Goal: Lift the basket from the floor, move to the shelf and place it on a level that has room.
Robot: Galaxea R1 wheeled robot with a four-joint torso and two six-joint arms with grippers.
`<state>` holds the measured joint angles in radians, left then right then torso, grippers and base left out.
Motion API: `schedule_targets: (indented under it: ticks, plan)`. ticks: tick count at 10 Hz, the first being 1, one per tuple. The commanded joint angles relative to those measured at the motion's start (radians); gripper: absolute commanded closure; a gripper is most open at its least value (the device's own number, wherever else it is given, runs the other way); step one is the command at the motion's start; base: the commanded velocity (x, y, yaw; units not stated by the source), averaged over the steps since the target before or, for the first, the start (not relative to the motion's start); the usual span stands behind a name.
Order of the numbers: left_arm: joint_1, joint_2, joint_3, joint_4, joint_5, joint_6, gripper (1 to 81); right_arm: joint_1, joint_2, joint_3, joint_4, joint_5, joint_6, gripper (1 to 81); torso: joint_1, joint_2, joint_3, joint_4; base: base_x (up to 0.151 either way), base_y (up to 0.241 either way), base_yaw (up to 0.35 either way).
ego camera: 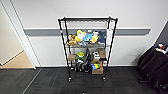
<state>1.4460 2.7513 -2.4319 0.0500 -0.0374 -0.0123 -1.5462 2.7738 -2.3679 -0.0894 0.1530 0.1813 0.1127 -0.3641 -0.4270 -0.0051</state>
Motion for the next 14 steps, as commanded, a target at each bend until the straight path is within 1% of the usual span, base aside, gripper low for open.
schedule_targets:
  ticks: [1,2,3,4,5,6,7,8,9,10,11,13,14]
  plan:
    - [-0.103,-0.094,0.080,-0.108,0.067,-0.014,1.0,0.065,-0.075,0.067,-0.003,-0.059,0.017,1.0,0.063,-0.097,0.000,0.000,0.000,0.000,0.000]
    - [-0.124,-0.102,0.088,-0.142,0.070,-0.014,1.0,0.080,-0.092,0.081,-0.003,-0.059,0.033,1.0,0.085,-0.132,0.000,0.000,0.000,0.000,0.000]
    - [-0.146,-0.105,0.088,-0.154,0.097,-0.014,1.0,0.096,-0.109,0.091,-0.001,-0.062,0.043,1.0,0.105,-0.164,0.000,0.000,0.000,0.000,0.000]
    - [-0.167,-0.106,0.088,-0.164,0.132,-0.014,1.0,0.114,-0.132,0.116,0.017,-0.072,0.043,1.0,0.127,-0.198,0.000,0.000,0.000,0.000,0.000]
    - [-0.183,-0.109,0.088,-0.176,0.145,-0.014,1.0,0.128,-0.158,0.153,0.034,-0.075,0.041,1.0,0.149,-0.233,0.000,0.000,0.000,0.000,0.000]
    - [-0.195,-0.113,0.091,-0.177,0.160,-0.014,1.0,0.143,-0.175,0.179,0.037,-0.075,0.041,1.0,0.171,-0.268,-0.094,0.000,0.000,0.000,0.000]
    - [-0.210,-0.117,0.097,-0.180,0.174,-0.014,1.0,0.155,-0.184,0.193,0.037,-0.078,0.041,1.0,0.186,-0.293,-0.097,0.000,0.000,0.000,0.000]
    - [-0.227,-0.135,0.124,-0.185,0.192,-0.014,1.0,0.172,-0.196,0.208,0.039,-0.087,0.041,1.0,0.202,-0.317,-0.109,0.000,0.000,0.000,0.000]
    - [-0.238,-0.163,0.175,-0.187,0.203,-0.014,1.0,0.185,-0.202,0.217,0.049,-0.095,0.043,1.0,0.277,-0.435,-0.219,0.000,0.000,0.000,0.000]
    - [-0.252,-0.187,0.212,-0.205,0.203,-0.014,1.0,0.200,-0.205,0.220,0.063,-0.104,0.041,1.0,0.230,-0.361,-0.151,0.000,0.000,0.000,0.000]
    - [-0.275,-0.197,0.224,-0.216,0.205,-0.014,1.0,0.220,-0.207,0.220,0.065,-0.118,0.041,1.0,0.257,-0.408,-0.193,0.000,0.000,0.000,0.000]
    - [-0.328,-0.189,0.220,-0.228,0.258,-0.014,1.0,0.260,-0.211,0.230,0.074,-0.147,0.041,1.0,0.298,-0.472,-0.253,0.000,0.000,0.000,0.000]
    - [-0.354,-0.177,0.218,-0.237,0.289,-0.014,1.0,0.286,-0.216,0.243,0.105,-0.159,0.041,1.0,0.322,-0.508,-0.277,0.000,0.000,0.000,0.000]
